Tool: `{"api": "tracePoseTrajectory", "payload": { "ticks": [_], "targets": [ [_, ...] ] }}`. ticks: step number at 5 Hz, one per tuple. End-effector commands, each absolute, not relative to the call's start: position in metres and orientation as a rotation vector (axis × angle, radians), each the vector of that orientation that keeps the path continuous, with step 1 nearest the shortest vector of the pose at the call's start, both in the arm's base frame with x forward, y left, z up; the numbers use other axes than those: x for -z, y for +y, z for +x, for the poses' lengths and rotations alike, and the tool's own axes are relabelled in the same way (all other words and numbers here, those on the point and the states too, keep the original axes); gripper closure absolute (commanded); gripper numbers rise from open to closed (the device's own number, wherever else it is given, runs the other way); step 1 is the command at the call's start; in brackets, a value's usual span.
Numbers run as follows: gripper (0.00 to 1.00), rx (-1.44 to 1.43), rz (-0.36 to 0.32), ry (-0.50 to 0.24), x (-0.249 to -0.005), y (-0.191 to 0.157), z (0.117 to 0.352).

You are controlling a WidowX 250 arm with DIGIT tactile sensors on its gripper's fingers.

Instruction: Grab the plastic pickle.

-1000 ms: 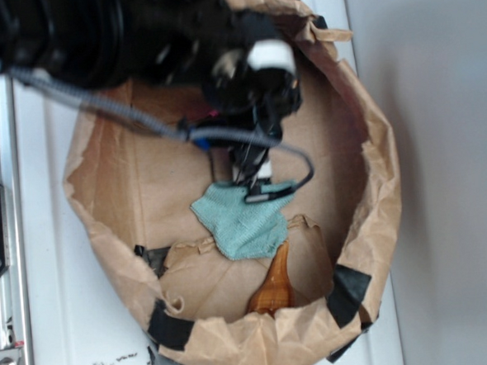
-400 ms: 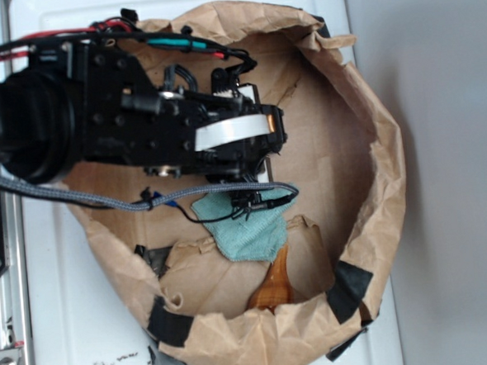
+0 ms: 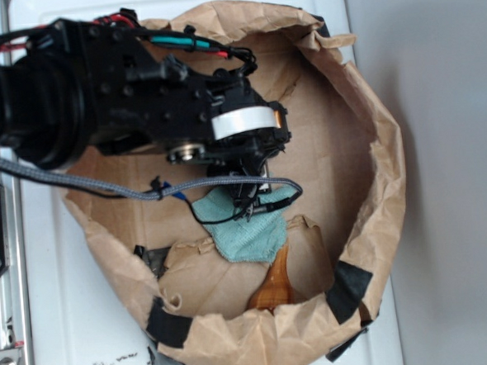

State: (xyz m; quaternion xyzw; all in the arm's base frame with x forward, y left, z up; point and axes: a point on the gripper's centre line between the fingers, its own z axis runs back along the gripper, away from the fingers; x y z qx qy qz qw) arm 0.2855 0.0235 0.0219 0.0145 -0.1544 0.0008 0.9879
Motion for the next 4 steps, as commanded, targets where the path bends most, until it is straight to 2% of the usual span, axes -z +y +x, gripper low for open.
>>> {"api": "tracePoseTrajectory", "payload": {
  "ticks": [1, 2, 3, 4],
  "targets": [
    [1.00, -0.068, -0.155, -0.273, -0.113, 0.041, 0.288],
    [1.00, -0.068, -0.224, -0.209, -0.161, 0.040, 0.277],
    [1.00, -0.055, -0.264, -0.175, -0.193, 0.040, 0.270],
    [1.00, -0.019, -0.285, -0.185, -0.207, 0.037, 0.261]
  ]
}}
